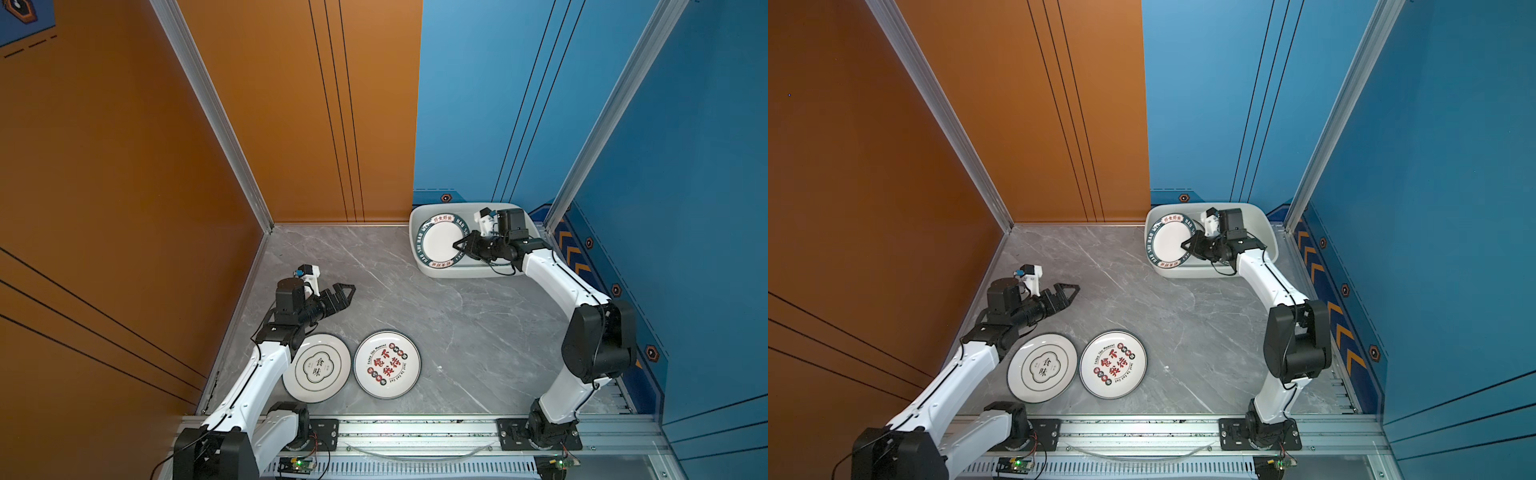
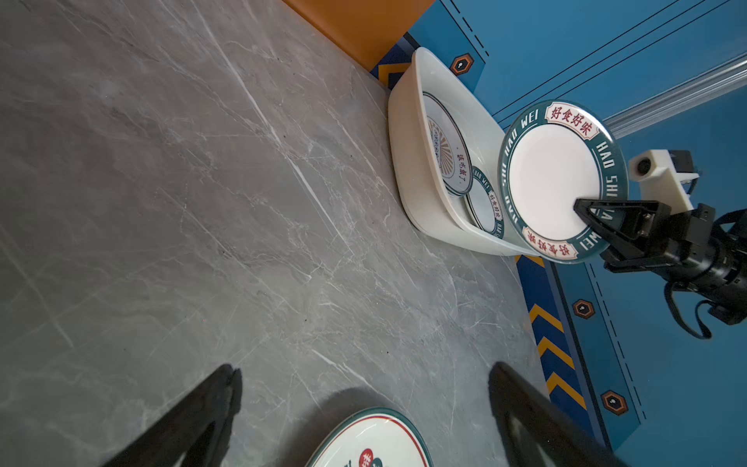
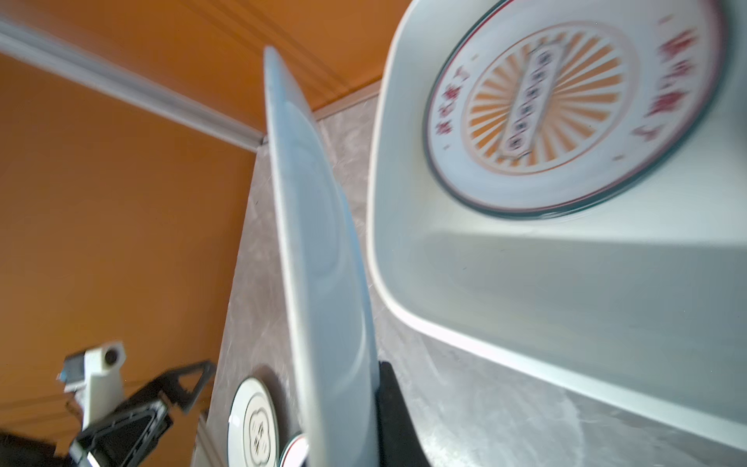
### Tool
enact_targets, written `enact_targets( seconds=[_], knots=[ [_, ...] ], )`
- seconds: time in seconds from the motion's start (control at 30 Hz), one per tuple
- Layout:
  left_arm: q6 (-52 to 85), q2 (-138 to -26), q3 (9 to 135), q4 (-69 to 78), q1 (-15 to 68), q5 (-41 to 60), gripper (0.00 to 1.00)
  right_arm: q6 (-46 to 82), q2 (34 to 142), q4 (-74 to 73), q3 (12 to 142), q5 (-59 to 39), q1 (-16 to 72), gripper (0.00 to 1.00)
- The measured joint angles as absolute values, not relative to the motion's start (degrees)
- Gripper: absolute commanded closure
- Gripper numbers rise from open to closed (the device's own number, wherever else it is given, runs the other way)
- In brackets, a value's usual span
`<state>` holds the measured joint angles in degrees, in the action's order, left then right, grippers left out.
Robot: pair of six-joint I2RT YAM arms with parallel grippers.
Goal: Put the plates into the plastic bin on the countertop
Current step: 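Carry the green-rimmed plate into the bin with right gripper while left gripper withdraws, then lower the green-rimmed plate flat into the bin and open right gripper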
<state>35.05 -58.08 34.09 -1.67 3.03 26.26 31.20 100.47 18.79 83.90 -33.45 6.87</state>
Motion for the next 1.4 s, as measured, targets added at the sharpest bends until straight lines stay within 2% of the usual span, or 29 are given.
enact_targets(
  seconds=[0.23, 0.47, 0.63, 1.1, 1.3, 1.4],
  knots=[
    [36.0, -59.0, 32.7, -1.4, 2.3, 26.1, 0.02, 35.5, 106.1, 21.2, 90.8, -26.0, -2.5, 1.0],
    [36.3, -59.3, 32.6, -0.6, 2.0, 26.2, 0.02, 37.2, 113.1, 25.3, 99.4, -21.8, -7.2, 1.0],
    [36.5, -59.3, 32.1, -0.3, 1.4, 26.2, 0.02, 37.5, 117.5, 27.9, 104.8, -19.7, -9.2, 1.0],
    [37.2, -60.0, 32.0, 0.5, 0.7, 27.2, 0.02, 37.6, 126.1, 31.7, 107.1, -19.3, -11.9, 1.0],
    [37.2, -60.8, 32.0, 0.7, 0.7, 27.2, 0.02, 37.4, 126.5, 32.0, 107.6, -19.7, -11.9, 1.0],
    [37.2, -61.3, 32.0, 0.7, 0.7, 27.2, 0.02, 37.3, 126.5, 32.0, 107.6, -19.7, -11.9, 0.93]
  ],
)
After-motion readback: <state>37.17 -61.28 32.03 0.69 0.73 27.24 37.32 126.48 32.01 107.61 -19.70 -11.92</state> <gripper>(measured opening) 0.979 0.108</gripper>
